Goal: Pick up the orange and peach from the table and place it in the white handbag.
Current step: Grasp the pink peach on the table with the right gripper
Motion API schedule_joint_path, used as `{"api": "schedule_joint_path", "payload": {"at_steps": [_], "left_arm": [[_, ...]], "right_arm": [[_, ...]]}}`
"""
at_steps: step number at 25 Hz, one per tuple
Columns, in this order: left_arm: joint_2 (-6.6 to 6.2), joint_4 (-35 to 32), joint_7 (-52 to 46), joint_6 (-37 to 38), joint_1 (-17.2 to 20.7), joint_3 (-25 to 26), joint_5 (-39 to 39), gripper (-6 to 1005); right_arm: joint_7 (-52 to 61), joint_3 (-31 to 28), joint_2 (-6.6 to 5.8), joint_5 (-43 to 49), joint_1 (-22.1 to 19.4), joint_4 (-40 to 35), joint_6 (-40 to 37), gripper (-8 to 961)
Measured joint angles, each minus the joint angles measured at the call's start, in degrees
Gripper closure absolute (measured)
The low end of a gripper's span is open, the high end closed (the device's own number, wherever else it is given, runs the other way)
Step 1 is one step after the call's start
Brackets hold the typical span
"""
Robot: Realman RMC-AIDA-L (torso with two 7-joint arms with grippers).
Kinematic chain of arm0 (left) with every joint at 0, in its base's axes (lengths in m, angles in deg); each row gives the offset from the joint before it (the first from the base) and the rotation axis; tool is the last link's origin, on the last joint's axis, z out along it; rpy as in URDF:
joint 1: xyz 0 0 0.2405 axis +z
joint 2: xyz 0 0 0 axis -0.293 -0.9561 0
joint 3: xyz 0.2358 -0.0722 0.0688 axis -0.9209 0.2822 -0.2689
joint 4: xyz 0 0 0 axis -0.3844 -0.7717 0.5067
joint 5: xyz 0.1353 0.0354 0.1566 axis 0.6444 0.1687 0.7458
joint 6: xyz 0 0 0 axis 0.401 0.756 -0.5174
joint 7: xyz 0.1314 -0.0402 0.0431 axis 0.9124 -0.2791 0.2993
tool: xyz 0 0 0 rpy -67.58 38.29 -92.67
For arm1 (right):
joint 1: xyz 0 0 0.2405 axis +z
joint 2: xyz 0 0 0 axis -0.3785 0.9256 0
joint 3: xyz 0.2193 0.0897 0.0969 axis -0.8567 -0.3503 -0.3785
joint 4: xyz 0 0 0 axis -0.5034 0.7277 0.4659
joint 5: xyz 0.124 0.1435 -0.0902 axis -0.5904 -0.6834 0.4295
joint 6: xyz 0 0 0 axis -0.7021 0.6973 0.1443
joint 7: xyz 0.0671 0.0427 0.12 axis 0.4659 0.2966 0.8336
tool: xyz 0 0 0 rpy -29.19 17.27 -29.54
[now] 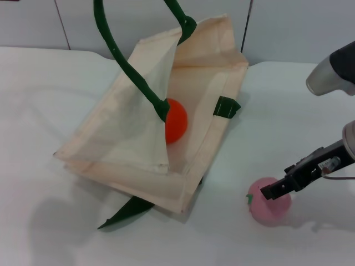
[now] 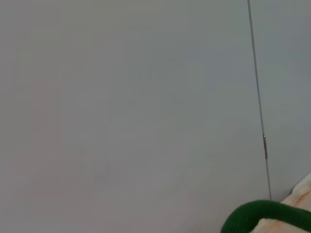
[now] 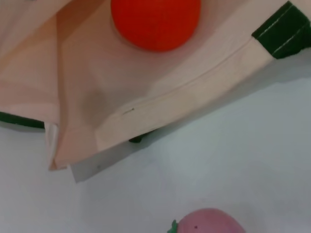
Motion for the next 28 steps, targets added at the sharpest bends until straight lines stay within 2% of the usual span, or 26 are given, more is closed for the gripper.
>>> {"api": "schedule_joint_path", "payload": {"at_steps": [28], "left_arm": [[-0.01,0.00,-0.44,0.62,-0.10,0.02,-0.02,869]], "right_arm": [[-1.29,2.26,0.15,-1.86,3.74,9.53,-3.47,206]]}}
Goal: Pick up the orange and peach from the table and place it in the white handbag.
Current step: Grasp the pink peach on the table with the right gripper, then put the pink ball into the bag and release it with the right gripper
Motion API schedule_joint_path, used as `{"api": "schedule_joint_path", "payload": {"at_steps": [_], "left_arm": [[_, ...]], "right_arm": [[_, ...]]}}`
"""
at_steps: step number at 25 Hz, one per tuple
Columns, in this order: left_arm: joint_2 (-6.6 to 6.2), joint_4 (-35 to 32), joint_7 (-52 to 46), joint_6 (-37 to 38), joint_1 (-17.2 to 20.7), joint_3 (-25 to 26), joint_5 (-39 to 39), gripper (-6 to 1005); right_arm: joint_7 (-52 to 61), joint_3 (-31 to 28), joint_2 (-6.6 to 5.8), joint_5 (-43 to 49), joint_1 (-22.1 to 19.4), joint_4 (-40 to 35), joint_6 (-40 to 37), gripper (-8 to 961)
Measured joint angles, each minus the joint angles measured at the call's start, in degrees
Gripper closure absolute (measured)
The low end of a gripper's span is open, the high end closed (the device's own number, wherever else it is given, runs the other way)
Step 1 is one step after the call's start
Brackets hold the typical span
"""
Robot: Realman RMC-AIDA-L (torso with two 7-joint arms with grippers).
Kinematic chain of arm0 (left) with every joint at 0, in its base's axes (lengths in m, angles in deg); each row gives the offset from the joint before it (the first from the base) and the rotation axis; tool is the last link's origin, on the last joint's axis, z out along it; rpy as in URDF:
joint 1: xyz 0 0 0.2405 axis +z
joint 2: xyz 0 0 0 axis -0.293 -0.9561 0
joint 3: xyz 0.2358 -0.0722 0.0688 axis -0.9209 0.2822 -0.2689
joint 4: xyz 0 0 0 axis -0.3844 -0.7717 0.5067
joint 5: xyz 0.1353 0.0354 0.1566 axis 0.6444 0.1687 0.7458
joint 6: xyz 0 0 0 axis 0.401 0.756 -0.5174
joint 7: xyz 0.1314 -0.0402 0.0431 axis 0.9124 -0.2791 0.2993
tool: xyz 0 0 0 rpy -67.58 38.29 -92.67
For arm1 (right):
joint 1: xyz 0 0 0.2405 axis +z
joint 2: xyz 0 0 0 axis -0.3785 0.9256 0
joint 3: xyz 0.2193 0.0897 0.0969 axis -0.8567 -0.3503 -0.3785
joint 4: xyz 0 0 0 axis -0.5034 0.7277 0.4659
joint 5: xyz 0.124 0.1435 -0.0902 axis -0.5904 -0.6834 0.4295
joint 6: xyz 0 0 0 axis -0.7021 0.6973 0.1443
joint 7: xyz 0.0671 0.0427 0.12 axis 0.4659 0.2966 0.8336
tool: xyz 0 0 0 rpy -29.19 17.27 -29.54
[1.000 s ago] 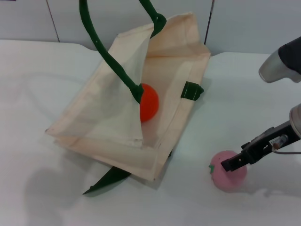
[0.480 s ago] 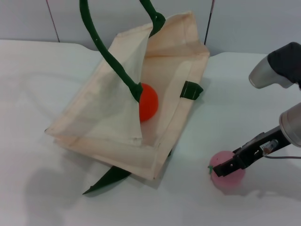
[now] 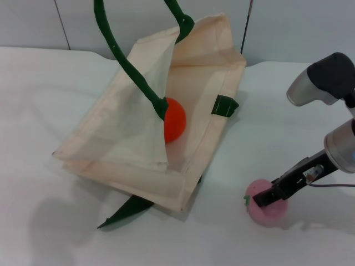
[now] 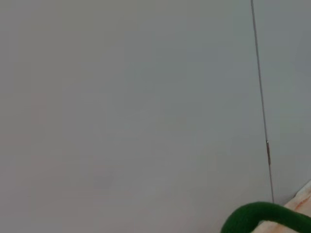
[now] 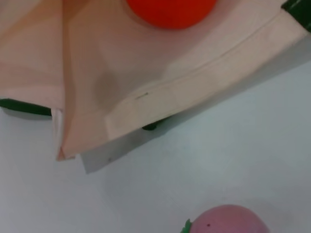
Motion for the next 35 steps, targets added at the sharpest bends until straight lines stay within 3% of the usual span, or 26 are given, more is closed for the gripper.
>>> {"api": "schedule_joint_path", "payload": {"at_steps": [5,19,35], "left_arm": [[0.00,0.00,0.00,0.00,0.00,0.00,0.00,868],[0.00,0.52,0.04,0.07,0.16,0.00,0.00,867],[0.09,0.62,0.05,0.83,0.20,-0.05,-0.26,865]], "right_arm": [[0.01,-0.01,-0.06,0.24,0.54,0.40,-0.02,388],[-0.87,0.04,-0.25,0.30,1.20,-0.79,-1.44,468],[-0.93,-2.14,-0.15,-1.33,2.38,-10.84,-3.99,616]]}}
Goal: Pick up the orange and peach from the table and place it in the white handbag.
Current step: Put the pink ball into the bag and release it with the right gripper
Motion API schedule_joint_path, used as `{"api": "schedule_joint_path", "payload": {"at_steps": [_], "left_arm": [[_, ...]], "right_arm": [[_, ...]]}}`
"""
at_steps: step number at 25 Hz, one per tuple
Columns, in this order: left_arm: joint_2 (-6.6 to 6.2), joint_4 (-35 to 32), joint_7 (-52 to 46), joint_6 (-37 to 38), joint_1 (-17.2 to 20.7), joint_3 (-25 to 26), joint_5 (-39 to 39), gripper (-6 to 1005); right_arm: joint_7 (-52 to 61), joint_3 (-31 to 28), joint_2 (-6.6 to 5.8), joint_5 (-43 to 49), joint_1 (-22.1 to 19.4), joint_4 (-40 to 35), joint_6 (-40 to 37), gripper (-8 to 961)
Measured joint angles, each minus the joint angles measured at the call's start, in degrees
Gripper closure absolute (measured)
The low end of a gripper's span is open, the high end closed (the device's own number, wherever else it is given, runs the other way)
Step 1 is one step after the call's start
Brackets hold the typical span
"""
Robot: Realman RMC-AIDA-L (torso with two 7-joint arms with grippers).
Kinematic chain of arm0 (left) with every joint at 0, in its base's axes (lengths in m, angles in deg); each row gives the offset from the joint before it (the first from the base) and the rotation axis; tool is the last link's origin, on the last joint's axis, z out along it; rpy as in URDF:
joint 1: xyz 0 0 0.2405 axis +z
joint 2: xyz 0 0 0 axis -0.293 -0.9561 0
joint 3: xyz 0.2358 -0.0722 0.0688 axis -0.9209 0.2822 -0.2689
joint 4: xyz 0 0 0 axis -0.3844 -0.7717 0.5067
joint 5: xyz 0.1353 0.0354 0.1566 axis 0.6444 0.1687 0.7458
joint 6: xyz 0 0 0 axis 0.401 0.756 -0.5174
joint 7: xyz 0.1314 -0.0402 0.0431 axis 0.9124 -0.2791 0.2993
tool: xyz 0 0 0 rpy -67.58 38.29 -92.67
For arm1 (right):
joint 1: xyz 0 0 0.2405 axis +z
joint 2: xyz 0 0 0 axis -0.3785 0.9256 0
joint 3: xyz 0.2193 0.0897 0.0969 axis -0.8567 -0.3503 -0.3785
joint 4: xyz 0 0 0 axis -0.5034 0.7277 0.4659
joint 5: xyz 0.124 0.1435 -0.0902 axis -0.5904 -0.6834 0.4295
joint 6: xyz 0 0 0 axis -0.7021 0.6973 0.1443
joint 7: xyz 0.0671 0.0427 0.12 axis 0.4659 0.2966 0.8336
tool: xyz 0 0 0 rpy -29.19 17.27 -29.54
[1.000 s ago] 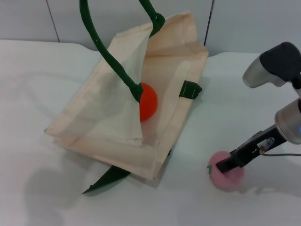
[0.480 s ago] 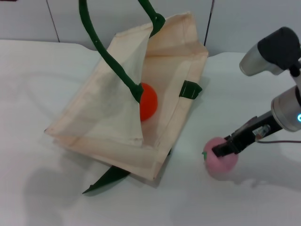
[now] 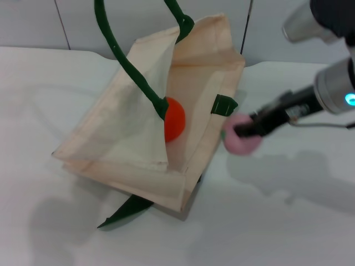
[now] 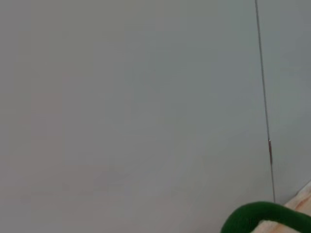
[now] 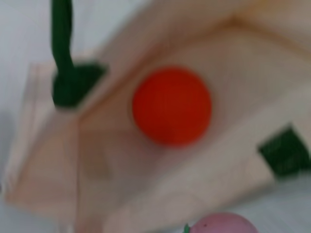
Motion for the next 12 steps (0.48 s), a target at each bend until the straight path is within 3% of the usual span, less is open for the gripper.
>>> {"api": "schedule_joint_path", "payload": {"at_steps": [5,12], "left_arm": [[0.07,0.00,-0.24,0.15,-0.58,-0.59,-1.09,864],[0.08,-0.23,-0.81,0.77,-1.21,-3.27,-4.74,864]], "right_arm": [[-2.39,0.68,0.12,-3.69,2.32,0.44,-6.23,616],[-6.42,0.88,-0.01,-6.49,5.34,7.14,-13.16,615]]}}
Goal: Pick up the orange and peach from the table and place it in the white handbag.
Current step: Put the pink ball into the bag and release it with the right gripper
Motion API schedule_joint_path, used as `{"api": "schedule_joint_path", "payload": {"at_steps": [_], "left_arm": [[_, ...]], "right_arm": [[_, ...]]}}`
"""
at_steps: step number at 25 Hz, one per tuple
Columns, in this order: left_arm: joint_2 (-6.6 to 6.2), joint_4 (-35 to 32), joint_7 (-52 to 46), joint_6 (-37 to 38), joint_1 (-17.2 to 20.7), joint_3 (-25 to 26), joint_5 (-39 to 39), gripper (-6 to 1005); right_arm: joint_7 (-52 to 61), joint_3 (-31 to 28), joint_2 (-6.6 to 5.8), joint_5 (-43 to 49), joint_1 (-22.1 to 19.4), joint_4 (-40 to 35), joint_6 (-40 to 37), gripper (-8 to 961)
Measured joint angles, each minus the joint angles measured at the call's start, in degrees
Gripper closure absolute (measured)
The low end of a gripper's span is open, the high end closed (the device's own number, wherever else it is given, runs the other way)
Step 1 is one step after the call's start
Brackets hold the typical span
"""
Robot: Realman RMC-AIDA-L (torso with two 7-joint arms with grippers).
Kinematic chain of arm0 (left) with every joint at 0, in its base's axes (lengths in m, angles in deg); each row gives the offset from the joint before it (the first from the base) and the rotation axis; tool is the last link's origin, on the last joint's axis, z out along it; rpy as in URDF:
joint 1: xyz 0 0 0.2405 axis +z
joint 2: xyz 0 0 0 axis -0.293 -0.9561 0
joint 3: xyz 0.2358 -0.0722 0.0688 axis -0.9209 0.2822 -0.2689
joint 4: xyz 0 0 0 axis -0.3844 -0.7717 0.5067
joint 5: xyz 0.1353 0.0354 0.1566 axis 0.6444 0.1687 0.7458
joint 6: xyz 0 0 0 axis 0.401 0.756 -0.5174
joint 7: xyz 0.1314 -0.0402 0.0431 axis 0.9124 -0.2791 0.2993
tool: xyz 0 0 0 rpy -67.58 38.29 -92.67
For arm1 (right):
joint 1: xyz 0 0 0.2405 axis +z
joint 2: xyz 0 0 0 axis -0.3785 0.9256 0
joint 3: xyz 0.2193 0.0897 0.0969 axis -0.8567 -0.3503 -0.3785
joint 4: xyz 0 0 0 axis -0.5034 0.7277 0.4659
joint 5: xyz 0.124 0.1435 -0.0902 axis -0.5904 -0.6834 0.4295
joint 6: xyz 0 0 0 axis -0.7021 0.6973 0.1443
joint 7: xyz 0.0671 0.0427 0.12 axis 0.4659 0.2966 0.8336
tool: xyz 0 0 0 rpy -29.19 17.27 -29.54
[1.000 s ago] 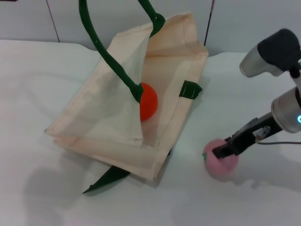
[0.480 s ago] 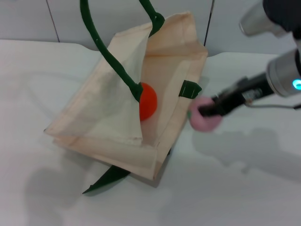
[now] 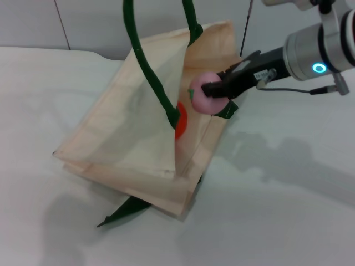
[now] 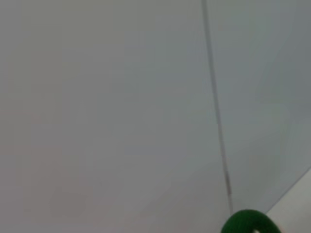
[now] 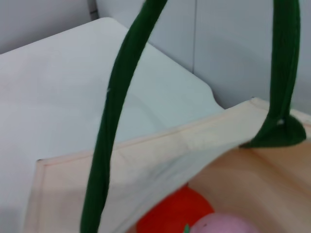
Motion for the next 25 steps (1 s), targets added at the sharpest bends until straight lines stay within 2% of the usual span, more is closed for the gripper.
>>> {"api": "schedule_joint_path", "payload": {"at_steps": [9,18,25], "left_arm": [[0.00,-1.43,-1.90,0.02,0.02,-5.02,-1.04,863],[0.00,-2.69,-2.82,-0.03,0.21,-6.46,-1.07,862],[0.00,-4.67,-2.93,-0.50,0.27,-6.76,-1.08,861]], "right_arm": [[-3.14,0.06,-0.06,0.03,2.02,8.04,-7.96,622],[-6.52,-0.26,-0.07,-0.53,2.77,13.74,-13.41,621],[-11.64,-0.36,-0.07,-6.90,3.29,16.97,-15.55,624]]}}
